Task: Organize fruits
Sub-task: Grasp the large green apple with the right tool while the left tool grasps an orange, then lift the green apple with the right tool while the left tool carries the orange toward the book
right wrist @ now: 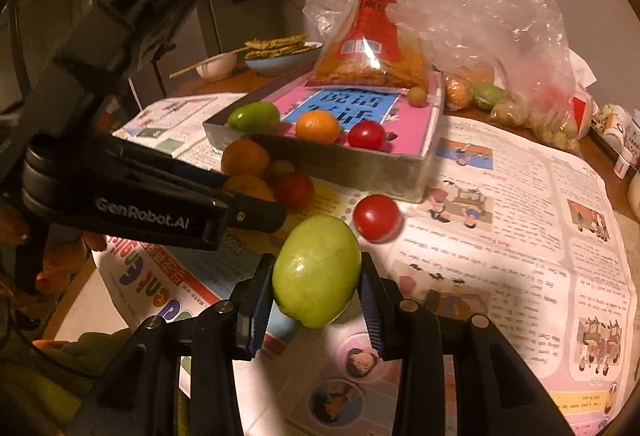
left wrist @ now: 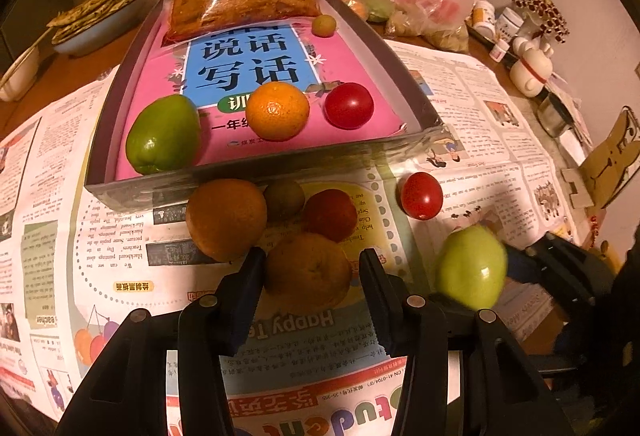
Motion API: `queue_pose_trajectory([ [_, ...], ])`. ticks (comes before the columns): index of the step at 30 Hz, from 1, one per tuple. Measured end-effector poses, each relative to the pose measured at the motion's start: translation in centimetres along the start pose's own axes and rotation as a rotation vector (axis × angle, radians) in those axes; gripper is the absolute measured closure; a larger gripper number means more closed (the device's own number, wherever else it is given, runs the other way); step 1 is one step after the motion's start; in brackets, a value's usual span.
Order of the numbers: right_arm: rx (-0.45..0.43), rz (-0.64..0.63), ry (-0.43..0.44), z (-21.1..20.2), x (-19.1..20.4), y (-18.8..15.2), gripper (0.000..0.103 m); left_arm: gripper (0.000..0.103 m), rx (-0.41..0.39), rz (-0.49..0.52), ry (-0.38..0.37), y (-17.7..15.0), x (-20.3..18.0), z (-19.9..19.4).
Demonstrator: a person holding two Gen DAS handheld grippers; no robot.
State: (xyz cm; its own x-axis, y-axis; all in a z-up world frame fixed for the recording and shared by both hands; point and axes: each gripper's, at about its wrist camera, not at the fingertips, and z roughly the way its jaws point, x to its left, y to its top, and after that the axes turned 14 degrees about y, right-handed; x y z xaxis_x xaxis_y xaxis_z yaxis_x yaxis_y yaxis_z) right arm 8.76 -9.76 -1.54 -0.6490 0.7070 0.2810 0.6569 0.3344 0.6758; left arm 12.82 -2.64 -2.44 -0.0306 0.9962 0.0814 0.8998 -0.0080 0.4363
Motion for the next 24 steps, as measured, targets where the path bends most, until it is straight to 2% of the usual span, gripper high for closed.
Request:
queue_pose_trajectory([
  [13,-0.047,0.017,-0.079,-1.5,-2.3,0.9,0.063,0.053,0.033,-0.027,0.090,0.5,-1.1,0.9],
  [15,-0.065,0.008,-0.086,-1.9,-2.5,1.5,0.063,0.058,0.039,-0.033,0.112,0.7,-1.2,0.9],
  [19,-0.117,-0.030,-0.106,-2.9,-2.4,2.8,0.063,0.058,0.046,-0.026,0.122,0.7,-1.5,0.8],
  [24,-0.136,-0.048,-0.087,-3.2,-2.5,3.5,0.063,0.059,0.054,-0.019,0.109,0.9,-2.1,0.3],
])
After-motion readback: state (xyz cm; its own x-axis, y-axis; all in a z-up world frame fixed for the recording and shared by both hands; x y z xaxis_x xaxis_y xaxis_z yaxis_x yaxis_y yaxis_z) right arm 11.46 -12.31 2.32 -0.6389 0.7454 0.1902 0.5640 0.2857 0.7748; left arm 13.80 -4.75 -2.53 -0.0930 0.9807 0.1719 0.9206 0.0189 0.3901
